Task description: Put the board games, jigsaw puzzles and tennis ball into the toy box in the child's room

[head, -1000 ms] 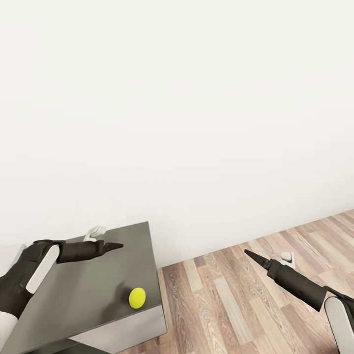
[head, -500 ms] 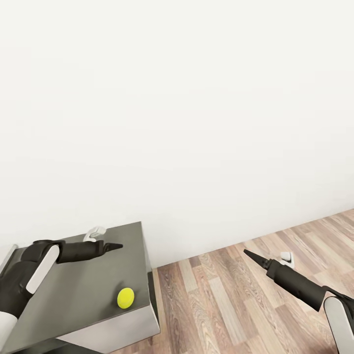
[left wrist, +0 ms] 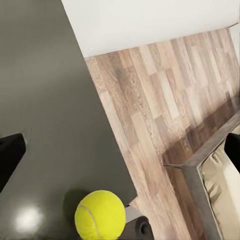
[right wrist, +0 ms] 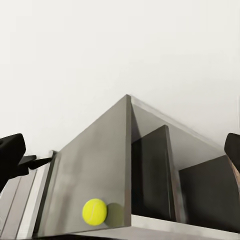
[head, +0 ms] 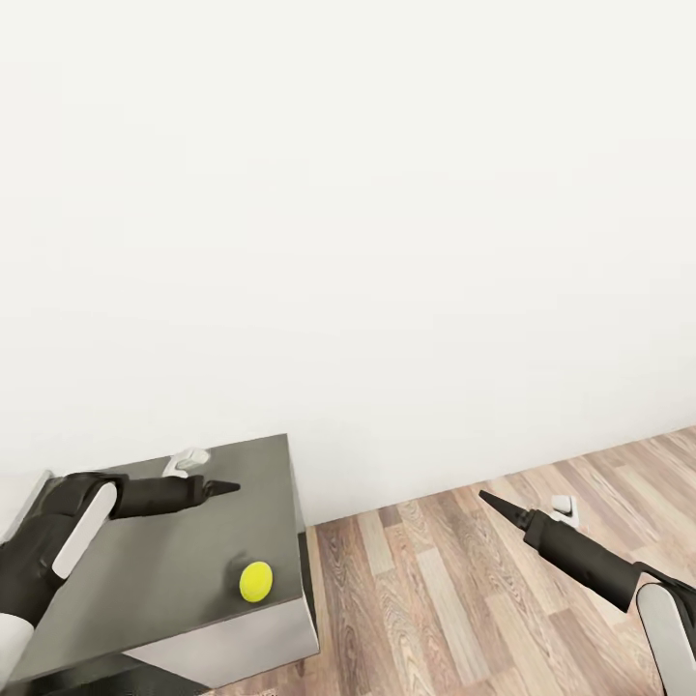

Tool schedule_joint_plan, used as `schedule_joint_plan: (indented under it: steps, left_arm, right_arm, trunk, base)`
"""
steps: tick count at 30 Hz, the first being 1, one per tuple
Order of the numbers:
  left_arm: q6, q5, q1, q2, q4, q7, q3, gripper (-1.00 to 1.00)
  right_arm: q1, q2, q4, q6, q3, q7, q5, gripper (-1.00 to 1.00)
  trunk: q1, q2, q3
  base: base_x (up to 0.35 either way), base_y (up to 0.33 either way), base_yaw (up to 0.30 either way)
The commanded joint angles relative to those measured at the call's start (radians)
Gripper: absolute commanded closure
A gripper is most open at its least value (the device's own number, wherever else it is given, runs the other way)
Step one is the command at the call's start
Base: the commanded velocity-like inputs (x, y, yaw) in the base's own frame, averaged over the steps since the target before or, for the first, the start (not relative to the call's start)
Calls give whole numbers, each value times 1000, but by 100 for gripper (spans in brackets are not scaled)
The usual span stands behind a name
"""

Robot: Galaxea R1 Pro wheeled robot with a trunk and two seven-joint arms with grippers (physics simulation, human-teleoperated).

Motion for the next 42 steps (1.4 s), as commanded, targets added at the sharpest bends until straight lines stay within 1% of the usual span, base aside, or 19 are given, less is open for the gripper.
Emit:
schedule_joint_plan:
  steps: [1,9,14,19,24,42]
  left_arm:
    - [4,-2,-1,1,0,-2,-1,-100]
    - [4,-7,-1,1,0,2,-1,-100]
    - [4,-22,-1,-1,0,32,-2,-100]
    - [5,-30,-1,-4,0,79,-2,-100]
    - [5,-32,-1,-4,0,103,-2,-100]
    - [4,-34,-1,-3,0,115,-1,-100]
  right_arm:
    - [-1,0,0,5,-1,3,0,-100]
    - [-1,-1,1,5,-1,3,0,-100]
    - [-1,-1,1,5,-1,3,0,-100]
    - [-1,-1,1,5,-1,3,0,-100]
    - [-1,-1,1,5,-2,3,0,-100]
    - [-1,-2,1,5,-2,3,-1,-100]
  trunk:
    - [1,-2,-2]
    - [1,-2,-2]
    - [1,-2,-2]
    - [1,-2,-2]
    - [1,-2,-2]
    - [1,-2,-2]
  base:
    - [0,-1,243]
    - [0,0,263]
    - [0,0,144]
    - [0,0,47]
    - [0,0,16]
    - [0,0,2]
